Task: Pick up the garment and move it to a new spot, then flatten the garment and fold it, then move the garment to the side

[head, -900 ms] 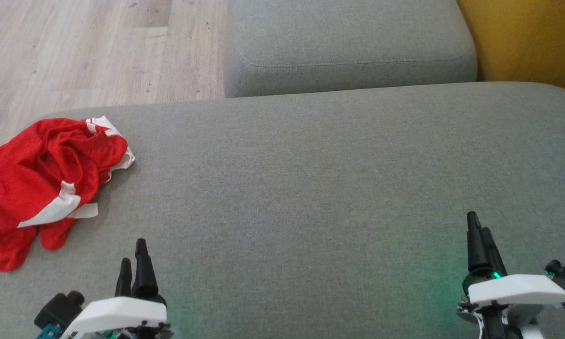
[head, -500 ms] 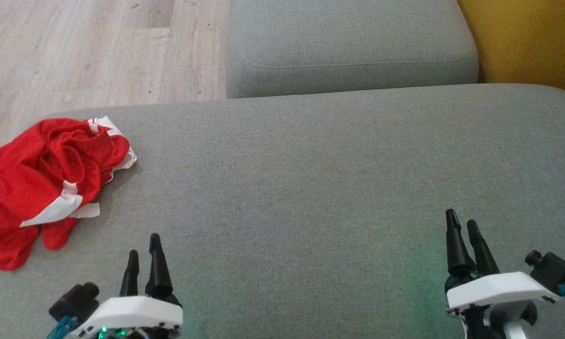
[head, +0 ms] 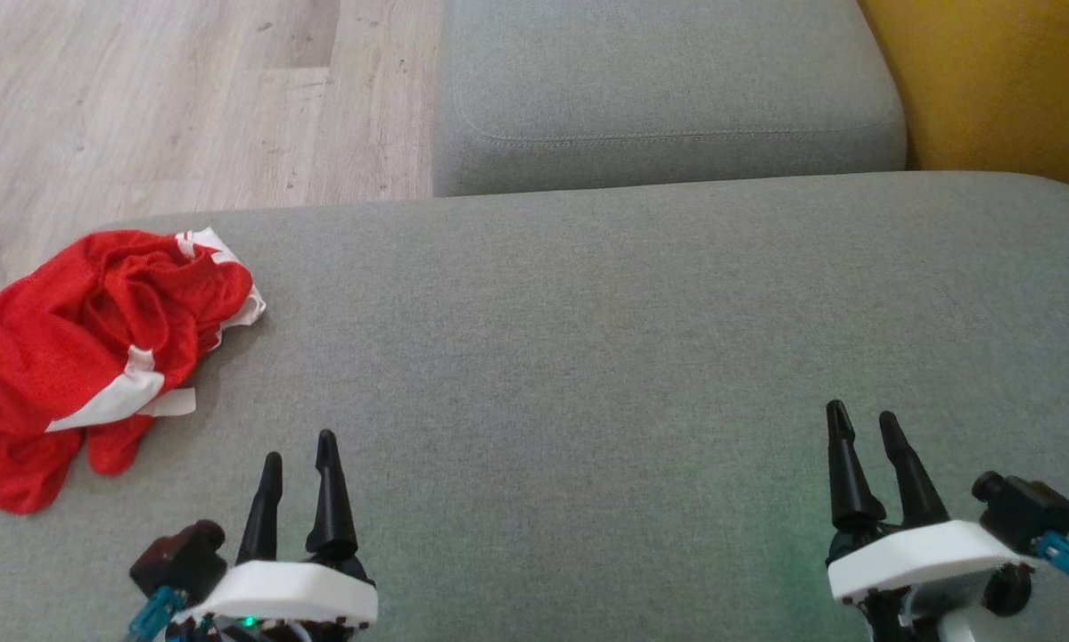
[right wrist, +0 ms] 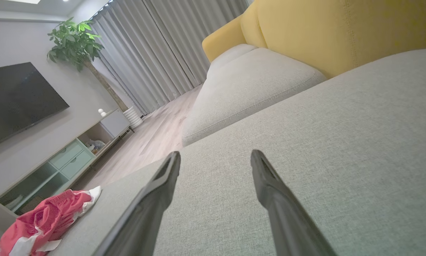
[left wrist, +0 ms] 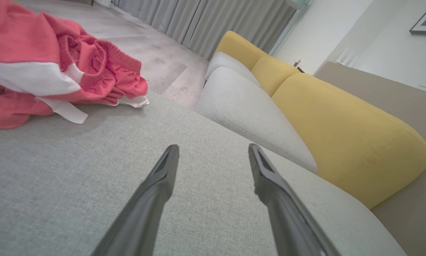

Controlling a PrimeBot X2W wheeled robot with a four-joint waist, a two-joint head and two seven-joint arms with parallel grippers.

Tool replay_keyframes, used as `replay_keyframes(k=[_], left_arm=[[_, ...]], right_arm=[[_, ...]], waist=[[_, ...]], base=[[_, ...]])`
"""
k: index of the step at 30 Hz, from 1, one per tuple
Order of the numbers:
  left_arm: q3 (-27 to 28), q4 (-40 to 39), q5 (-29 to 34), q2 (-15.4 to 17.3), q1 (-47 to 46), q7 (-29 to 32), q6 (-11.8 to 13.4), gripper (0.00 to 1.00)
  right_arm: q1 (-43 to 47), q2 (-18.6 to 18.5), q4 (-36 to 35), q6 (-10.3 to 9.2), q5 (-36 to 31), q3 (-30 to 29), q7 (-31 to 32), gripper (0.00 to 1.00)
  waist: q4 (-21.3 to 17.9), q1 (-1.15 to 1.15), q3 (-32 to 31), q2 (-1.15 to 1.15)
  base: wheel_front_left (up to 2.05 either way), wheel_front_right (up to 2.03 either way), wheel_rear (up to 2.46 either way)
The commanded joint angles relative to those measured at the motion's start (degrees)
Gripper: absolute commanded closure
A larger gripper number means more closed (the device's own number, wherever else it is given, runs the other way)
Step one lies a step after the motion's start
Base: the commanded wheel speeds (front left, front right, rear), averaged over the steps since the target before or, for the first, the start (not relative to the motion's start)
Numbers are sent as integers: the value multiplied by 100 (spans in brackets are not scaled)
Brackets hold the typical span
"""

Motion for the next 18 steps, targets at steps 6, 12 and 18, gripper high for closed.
replay_keyframes(k=[6, 12, 18], left_arm=[[19, -279, 557, 38, -211, -174, 93, 0], [-72, -273, 1025, 40, -191, -276, 131, 0], [-152, -235, 1500, 42, -188, -378, 208, 0]], right_arm=[[-67, -44, -248, -3, -518, 136, -175, 0], [-24, -46, -267, -3, -899, 87, -277, 0], [7, -49, -278, -3, -1343, 101, -378, 0]], waist=[[-13, 0, -40, 0], [-30, 0, -86, 0], [-39, 0, -119, 0]], base=[[0, 0, 0], [0, 0, 0], [0, 0, 0]])
